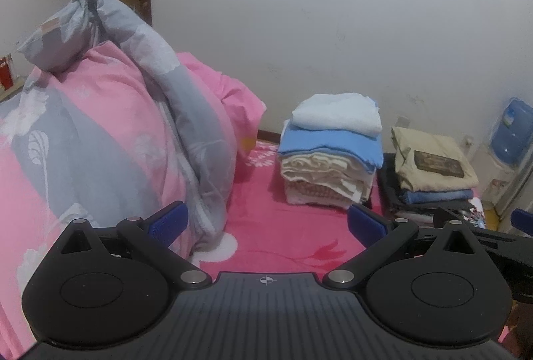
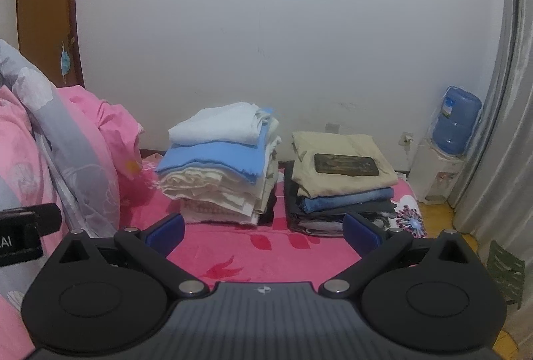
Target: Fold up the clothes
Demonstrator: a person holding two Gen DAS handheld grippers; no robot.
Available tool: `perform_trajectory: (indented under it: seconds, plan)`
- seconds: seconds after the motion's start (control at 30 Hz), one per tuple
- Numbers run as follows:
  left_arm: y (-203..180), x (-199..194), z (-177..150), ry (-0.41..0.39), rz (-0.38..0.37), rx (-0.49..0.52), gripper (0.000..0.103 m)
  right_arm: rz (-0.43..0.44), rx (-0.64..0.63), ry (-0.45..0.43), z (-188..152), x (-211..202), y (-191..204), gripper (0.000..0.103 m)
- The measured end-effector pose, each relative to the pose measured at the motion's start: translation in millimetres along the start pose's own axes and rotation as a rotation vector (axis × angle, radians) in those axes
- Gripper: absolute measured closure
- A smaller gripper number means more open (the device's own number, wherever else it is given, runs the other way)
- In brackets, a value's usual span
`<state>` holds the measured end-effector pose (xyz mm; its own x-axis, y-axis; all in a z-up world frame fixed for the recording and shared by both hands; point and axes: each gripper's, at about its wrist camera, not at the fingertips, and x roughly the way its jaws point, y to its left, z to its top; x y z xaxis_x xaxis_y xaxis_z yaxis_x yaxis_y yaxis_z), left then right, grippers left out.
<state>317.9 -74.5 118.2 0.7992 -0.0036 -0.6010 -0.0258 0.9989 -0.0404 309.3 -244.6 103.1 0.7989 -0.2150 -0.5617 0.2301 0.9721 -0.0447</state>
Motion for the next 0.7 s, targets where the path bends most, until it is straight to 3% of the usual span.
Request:
perform_trajectory:
  seconds: [0.7]
  plan:
    - [1.3, -4.5, -3.3, 0.005, -0.001, 0.014, 0.0, 0.006, 0.006, 0.013, -3.4, -6.0, 3.6, 0.0]
